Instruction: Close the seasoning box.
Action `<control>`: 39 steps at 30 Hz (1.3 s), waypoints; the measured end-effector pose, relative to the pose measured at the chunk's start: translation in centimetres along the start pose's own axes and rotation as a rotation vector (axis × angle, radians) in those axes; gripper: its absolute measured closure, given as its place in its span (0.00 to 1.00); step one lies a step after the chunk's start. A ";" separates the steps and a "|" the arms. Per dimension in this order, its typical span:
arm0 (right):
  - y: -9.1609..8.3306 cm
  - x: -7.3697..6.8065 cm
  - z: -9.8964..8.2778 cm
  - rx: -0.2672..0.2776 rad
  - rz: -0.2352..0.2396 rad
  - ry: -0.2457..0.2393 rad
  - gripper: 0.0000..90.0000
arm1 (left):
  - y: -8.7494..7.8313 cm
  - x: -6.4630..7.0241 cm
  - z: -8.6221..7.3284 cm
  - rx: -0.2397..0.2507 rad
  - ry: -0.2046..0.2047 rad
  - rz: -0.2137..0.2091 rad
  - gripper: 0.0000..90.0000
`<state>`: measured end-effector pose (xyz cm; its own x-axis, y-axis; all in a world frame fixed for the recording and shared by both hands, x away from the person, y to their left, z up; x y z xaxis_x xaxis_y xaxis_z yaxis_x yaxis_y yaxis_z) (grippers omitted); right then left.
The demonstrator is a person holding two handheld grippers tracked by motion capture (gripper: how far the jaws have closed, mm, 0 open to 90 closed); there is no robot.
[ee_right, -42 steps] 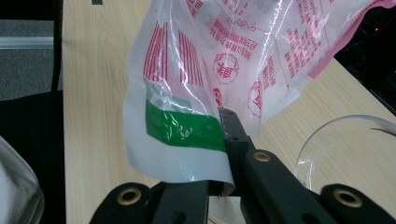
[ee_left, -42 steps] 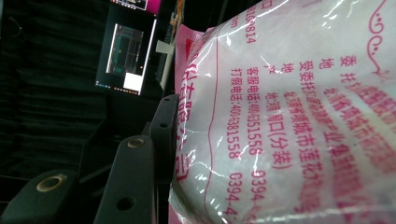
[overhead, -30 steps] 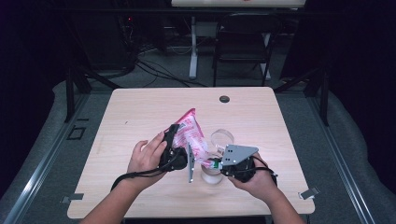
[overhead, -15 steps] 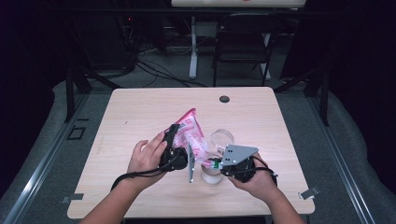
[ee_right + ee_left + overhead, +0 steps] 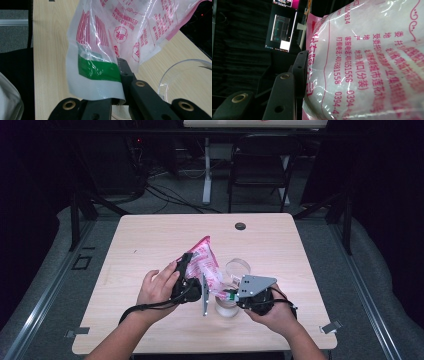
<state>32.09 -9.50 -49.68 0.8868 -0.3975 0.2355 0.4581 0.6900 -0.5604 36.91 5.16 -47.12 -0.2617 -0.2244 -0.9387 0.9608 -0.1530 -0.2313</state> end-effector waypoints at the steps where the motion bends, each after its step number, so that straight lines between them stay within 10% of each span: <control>1: 0.0 0.0 0.0 0.000 0.001 0.001 1.00 | 0.0 0.0 0.0 -0.001 0.000 -0.001 0.66; 39: 0.1 0.1 -0.2 -0.001 -0.001 0.006 1.00 | -0.1 -0.1 0.3 0.004 0.016 0.005 0.68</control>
<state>32.21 -9.65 -49.88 0.8860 -0.4020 0.2312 0.4590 0.6889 -0.5611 36.82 4.87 -46.96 -0.2558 -0.2098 -0.9437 0.9616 -0.1555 -0.2261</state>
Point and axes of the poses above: each handheld gripper's, and its own axes: y roughly forward along the jaws, z roughly out of its top, x roughly to its right, the point moved 8 cm from there along y, roughly forward along the jaws, and after that the axes turned 2 degrees about -z, right-handed, at the moved point
